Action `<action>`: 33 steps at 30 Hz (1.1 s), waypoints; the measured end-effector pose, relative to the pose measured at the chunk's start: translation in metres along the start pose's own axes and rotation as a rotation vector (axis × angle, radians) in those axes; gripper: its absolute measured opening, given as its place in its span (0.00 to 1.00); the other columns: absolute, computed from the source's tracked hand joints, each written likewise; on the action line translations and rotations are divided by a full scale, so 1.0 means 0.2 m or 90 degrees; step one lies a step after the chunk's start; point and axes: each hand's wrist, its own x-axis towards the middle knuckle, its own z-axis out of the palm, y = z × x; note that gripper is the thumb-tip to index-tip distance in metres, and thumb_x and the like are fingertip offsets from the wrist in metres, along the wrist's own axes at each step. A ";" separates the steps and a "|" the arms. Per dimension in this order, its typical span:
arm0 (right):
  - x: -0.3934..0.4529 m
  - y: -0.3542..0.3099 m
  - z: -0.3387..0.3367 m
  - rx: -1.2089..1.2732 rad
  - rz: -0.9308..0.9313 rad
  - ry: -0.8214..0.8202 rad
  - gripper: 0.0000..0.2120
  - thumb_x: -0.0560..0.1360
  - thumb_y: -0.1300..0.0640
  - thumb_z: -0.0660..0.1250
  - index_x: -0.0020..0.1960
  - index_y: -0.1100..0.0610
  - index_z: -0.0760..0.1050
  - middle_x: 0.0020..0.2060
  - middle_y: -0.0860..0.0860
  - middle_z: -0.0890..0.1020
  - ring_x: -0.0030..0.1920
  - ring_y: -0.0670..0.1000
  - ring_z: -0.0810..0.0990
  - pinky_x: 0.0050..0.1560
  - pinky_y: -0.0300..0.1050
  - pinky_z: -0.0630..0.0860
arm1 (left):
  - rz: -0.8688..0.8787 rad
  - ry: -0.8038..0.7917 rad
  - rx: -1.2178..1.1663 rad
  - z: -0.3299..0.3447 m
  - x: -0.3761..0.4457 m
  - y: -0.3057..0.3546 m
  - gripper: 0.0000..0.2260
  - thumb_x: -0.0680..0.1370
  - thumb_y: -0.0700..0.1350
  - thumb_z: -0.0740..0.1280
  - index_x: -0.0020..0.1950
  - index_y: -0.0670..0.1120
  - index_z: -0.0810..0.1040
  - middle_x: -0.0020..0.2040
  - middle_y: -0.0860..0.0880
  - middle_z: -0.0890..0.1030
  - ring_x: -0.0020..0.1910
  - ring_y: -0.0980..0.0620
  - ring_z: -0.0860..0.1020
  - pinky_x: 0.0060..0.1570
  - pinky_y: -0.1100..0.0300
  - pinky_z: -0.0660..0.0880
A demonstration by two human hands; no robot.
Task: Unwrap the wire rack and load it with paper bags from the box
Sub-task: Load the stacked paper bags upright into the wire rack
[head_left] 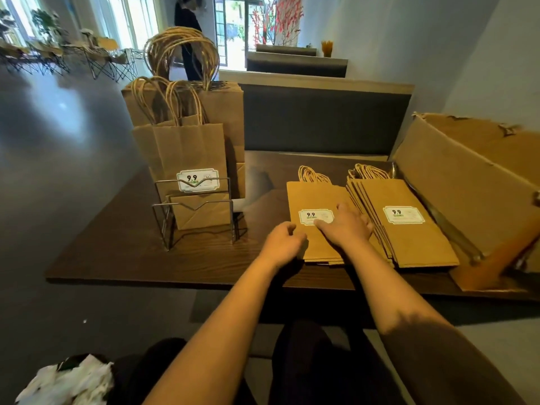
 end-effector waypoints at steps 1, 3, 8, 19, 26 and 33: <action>0.00 0.00 0.01 0.006 -0.010 0.008 0.41 0.72 0.30 0.67 0.76 0.52 0.63 0.74 0.59 0.69 0.73 0.65 0.65 0.72 0.61 0.61 | 0.001 0.005 0.017 0.00 0.01 0.00 0.16 0.75 0.50 0.68 0.61 0.47 0.79 0.59 0.48 0.82 0.58 0.48 0.80 0.63 0.50 0.77; -0.01 -0.02 0.02 0.042 -0.027 0.016 0.39 0.73 0.33 0.69 0.76 0.51 0.63 0.72 0.59 0.71 0.72 0.64 0.66 0.71 0.60 0.64 | -0.017 0.025 0.011 -0.01 0.01 0.02 0.20 0.77 0.48 0.68 0.68 0.45 0.75 0.61 0.48 0.80 0.61 0.46 0.79 0.65 0.46 0.76; -0.03 -0.08 0.06 0.173 -0.047 0.038 0.43 0.70 0.41 0.78 0.77 0.52 0.62 0.71 0.56 0.74 0.71 0.62 0.69 0.68 0.57 0.69 | -0.068 0.084 -0.097 -0.07 0.01 -0.02 0.10 0.71 0.42 0.71 0.51 0.48 0.79 0.48 0.46 0.87 0.50 0.46 0.85 0.56 0.43 0.81; -0.05 -0.15 -0.04 0.761 -0.021 -0.033 0.14 0.76 0.58 0.74 0.61 0.55 0.79 0.54 0.51 0.86 0.51 0.49 0.85 0.48 0.47 0.83 | -0.009 0.067 -0.204 -0.22 -0.02 0.04 0.11 0.82 0.36 0.65 0.62 0.46 0.77 0.52 0.49 0.84 0.50 0.52 0.82 0.44 0.59 0.78; -0.10 -0.21 -0.20 0.931 -0.115 -0.072 0.14 0.78 0.60 0.72 0.62 0.52 0.77 0.57 0.51 0.86 0.57 0.52 0.85 0.59 0.59 0.81 | 0.154 0.107 -0.193 -0.33 -0.04 0.18 0.13 0.82 0.33 0.63 0.55 0.51 0.79 0.57 0.47 0.85 0.60 0.49 0.82 0.64 0.47 0.78; -0.14 -0.39 -0.37 0.942 -0.237 -0.147 0.26 0.72 0.49 0.75 0.68 0.52 0.73 0.63 0.51 0.83 0.63 0.51 0.82 0.64 0.57 0.78 | 0.300 0.202 -0.150 -0.55 -0.11 0.38 0.12 0.82 0.32 0.63 0.58 0.46 0.78 0.58 0.46 0.84 0.61 0.50 0.81 0.65 0.47 0.78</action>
